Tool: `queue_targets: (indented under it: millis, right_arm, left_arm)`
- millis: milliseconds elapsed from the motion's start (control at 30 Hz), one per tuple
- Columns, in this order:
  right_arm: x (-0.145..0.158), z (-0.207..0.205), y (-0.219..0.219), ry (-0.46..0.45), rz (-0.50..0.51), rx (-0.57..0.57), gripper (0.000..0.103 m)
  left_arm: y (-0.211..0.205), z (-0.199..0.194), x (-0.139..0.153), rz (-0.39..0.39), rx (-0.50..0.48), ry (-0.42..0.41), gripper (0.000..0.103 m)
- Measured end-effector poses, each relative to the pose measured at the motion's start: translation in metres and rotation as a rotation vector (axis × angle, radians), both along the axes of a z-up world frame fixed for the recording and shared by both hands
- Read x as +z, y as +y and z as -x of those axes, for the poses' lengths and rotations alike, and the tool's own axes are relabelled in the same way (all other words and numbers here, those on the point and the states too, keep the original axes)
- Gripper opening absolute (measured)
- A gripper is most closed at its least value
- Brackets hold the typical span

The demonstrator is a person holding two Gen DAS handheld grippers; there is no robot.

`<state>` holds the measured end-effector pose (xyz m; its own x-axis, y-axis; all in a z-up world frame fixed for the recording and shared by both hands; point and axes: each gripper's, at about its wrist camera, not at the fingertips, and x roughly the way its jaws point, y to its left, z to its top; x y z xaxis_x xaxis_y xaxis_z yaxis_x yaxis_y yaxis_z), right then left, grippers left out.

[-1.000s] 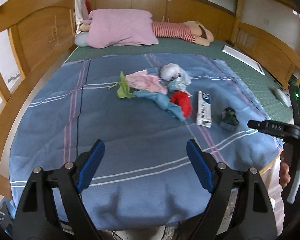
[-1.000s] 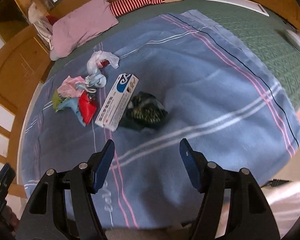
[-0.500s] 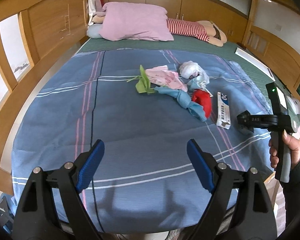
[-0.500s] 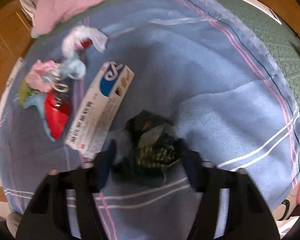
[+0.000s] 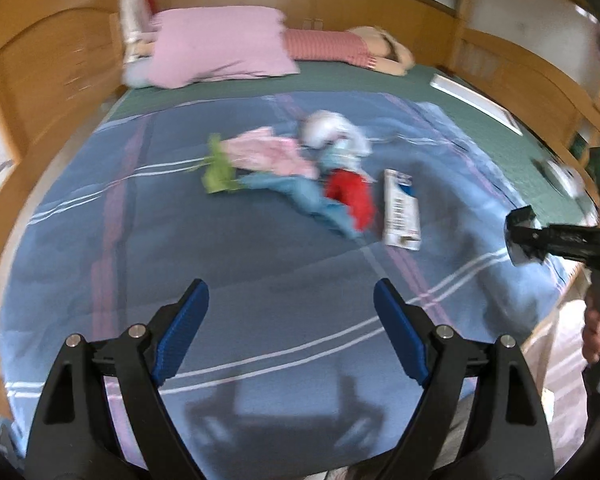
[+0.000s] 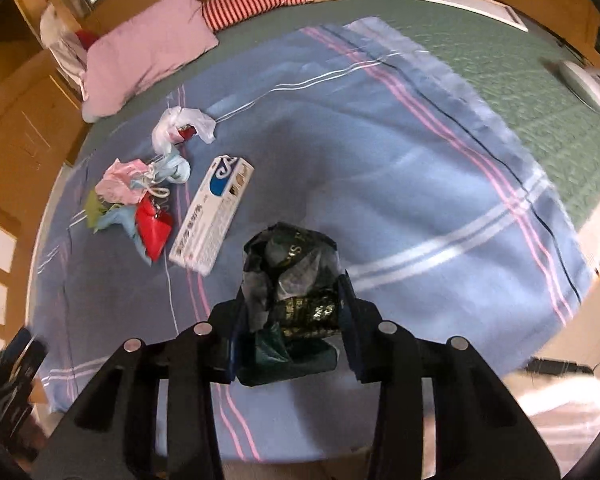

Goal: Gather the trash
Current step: 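Close the right tool on the dark green plastic bag, then grasp the white ointment box with the left tool while the right tool lifts the green bag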

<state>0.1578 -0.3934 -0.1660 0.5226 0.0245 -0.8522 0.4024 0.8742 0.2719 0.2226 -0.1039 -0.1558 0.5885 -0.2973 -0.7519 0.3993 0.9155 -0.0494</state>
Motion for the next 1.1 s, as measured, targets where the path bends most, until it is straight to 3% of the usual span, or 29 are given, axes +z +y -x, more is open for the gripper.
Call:
queue_targets:
  millis: [233,433,567,600,633,667,700,733,933,1100]
  right_arm:
    - [0.003,0.07,-0.026,-0.013,-0.043,-0.077,0.041]
    - [0.002,0.107,-0.053,-0.024,-0.068,-0.151,0.041]
    - [-0.002,0.116,-0.063,-0.02,-0.075,-0.166,0.041]
    - [-0.004,0.117,-0.065,-0.018,-0.079,-0.17,0.042]
    - [-0.006,0.118,-0.066,-0.016,-0.083,-0.173,0.042]
    - [-0.007,0.12,-0.068,-0.015,-0.086,-0.174,0.042]
    - [-0.008,0.121,-0.069,-0.014,-0.088,-0.176,0.042]
    - [-0.009,0.123,-0.071,-0.013,-0.091,-0.18,0.042]
    - [-0.005,0.137,-0.073,-0.03,-0.103,-0.199,0.042]
    - [0.009,0.152,-0.073,-0.066,-0.088,-0.208,0.042]
  left_arm:
    - [-0.097,-0.018,-0.033,0.025,-0.174,0.04,0.085]
    - [-0.157,-0.055,-0.071,0.005,-0.181,0.096,0.085]
    - [-0.172,-0.077,-0.092,-0.015,-0.15,0.131,0.085]
    - [-0.175,-0.084,-0.099,-0.015,-0.137,0.154,0.078]
    - [-0.176,-0.09,-0.104,-0.008,-0.13,0.177,0.062]
    - [-0.176,-0.094,-0.106,-0.009,-0.123,0.187,0.059]
    - [-0.178,-0.094,-0.105,-0.016,-0.116,0.166,0.055]
    - [-0.18,-0.095,-0.104,-0.016,-0.128,0.159,0.042]
    - [-0.181,-0.088,-0.093,0.009,-0.139,0.148,0.041]
    - [-0.17,-0.053,-0.051,0.047,-0.179,0.07,0.041]
